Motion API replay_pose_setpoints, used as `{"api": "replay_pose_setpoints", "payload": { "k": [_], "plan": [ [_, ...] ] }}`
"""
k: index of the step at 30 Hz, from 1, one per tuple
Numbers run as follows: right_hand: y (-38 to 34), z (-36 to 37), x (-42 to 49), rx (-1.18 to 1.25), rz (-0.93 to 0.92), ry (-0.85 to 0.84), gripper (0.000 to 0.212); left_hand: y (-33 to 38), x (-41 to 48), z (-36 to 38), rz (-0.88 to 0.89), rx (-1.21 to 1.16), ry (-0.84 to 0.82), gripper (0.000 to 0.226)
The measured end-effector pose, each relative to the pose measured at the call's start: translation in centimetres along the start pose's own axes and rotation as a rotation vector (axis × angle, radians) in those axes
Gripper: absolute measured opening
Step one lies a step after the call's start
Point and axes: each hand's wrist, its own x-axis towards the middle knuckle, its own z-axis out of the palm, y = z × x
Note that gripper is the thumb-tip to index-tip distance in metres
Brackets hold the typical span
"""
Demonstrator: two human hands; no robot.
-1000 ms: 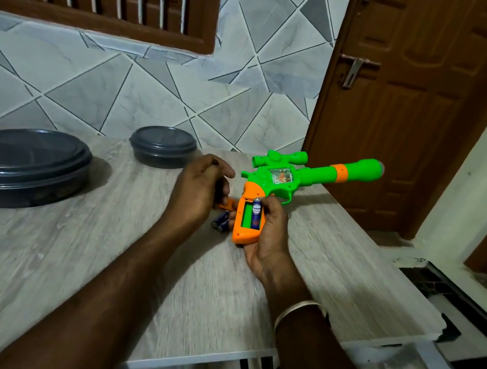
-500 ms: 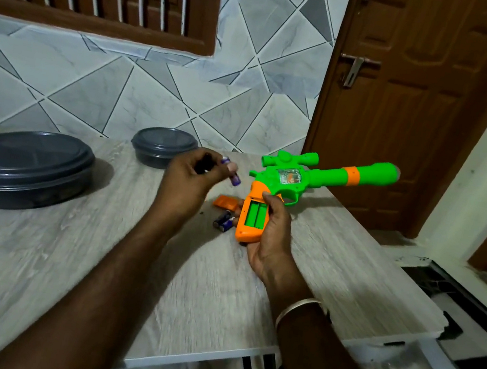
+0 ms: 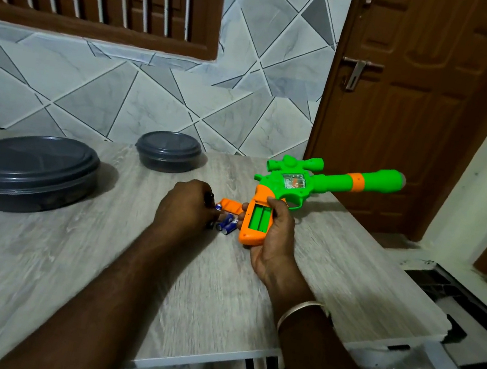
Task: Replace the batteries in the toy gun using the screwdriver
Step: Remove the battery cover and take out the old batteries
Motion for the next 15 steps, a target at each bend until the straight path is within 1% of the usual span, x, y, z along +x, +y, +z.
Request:
{"api": "replay_pose_setpoints", "payload": {
  "k": [3,8,11,15],
  "plan": [
    [0.15,-0.09,0.13,-0.034,-0.016,0.005,0.025,0.04,-0.17,0.23,0.014,0.011,-0.013,0.021],
    [-0.06,-0.04,0.05,-0.027,-0.011,-0.010,0.028,0.00,-0.11,0.49,0.016,-0.006,-0.036,0.028],
    [0.02,-0.12,0.16,-0.014,-0.014,-0.015,0.029,0.03,0.00,0.69,0.014,-0.009,-0.054,0.027],
    [-0.04,-0.10,0.13,-0.005,-0.004,-0.023,0.032,0.20,-0.12,0.66,0.017,-0.035,0.010,0.028]
  ]
}}
